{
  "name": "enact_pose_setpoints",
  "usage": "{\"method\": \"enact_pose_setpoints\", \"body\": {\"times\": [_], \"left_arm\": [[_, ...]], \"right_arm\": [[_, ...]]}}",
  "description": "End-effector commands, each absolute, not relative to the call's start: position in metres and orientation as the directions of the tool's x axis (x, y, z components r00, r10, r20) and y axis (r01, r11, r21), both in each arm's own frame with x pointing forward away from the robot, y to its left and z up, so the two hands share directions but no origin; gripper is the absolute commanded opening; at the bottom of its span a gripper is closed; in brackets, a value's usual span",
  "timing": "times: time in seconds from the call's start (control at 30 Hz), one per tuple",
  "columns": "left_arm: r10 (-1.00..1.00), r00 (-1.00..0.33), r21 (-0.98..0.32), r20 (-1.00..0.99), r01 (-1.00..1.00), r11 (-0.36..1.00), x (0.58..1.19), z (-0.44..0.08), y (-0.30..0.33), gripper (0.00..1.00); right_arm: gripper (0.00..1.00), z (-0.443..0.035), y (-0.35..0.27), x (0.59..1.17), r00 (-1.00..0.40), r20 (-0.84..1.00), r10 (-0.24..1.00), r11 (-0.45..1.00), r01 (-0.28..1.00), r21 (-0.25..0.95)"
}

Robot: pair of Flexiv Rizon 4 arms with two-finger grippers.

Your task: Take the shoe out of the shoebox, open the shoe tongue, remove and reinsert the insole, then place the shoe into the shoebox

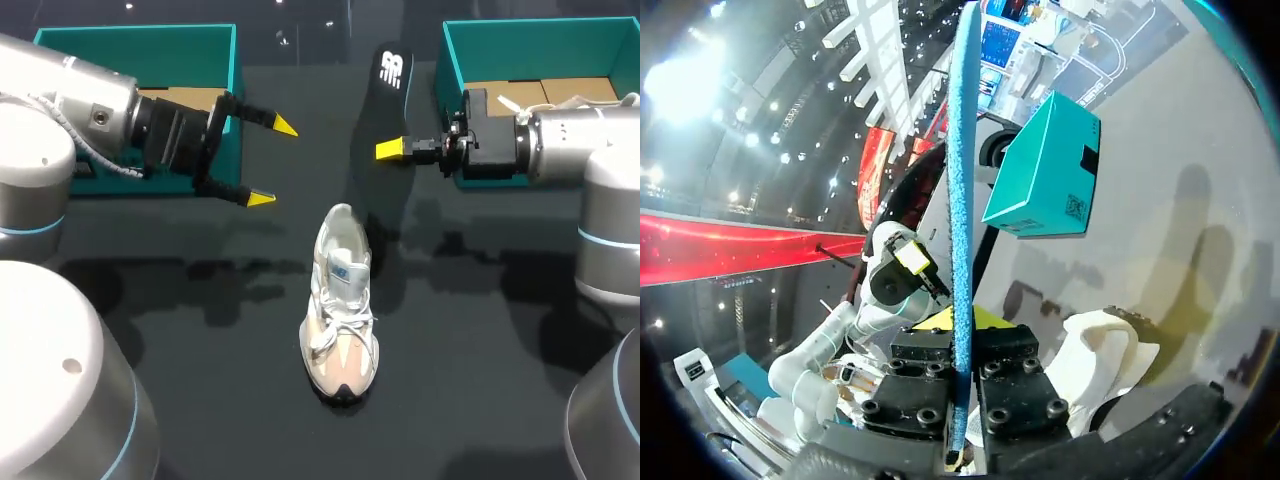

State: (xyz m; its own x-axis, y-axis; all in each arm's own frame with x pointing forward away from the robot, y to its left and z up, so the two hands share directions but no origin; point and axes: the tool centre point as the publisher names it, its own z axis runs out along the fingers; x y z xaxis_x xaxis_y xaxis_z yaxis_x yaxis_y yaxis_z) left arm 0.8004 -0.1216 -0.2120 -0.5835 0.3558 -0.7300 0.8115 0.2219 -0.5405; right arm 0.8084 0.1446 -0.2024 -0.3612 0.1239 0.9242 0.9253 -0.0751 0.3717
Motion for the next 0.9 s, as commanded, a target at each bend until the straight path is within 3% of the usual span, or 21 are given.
{"method": "enact_pose_setpoints", "body": {"times": [0.03, 0.43, 0.77, 0.9], "left_arm": [[0.396, -0.767, -0.400, -0.504, 0.614, 0.681, 0.786, -0.209, -0.110, 1.00], [0.396, -0.767, -0.400, -0.504, 0.614, 0.681, 0.786, -0.209, -0.110, 1.00], [0.288, -0.940, -0.481, -0.181, 0.340, 0.808, 0.776, -0.255, -0.111, 1.00], [0.247, -0.965, -0.431, -0.093, 0.262, 0.864, 0.776, -0.263, -0.108, 1.00]], "right_arm": [[0.00, -0.205, 0.140, 0.797, -0.367, 0.921, 0.132, -0.134, 0.914, 0.383], [0.00, -0.210, 0.143, 0.797, -0.370, 0.918, 0.142, -0.140, 0.911, 0.388], [0.00, -0.230, 0.159, 0.801, -0.490, 0.863, 0.123, -0.188, 0.842, 0.505], [0.00, -0.234, 0.161, 0.801, -0.470, 0.875, 0.120, -0.185, 0.855, 0.485]]}}
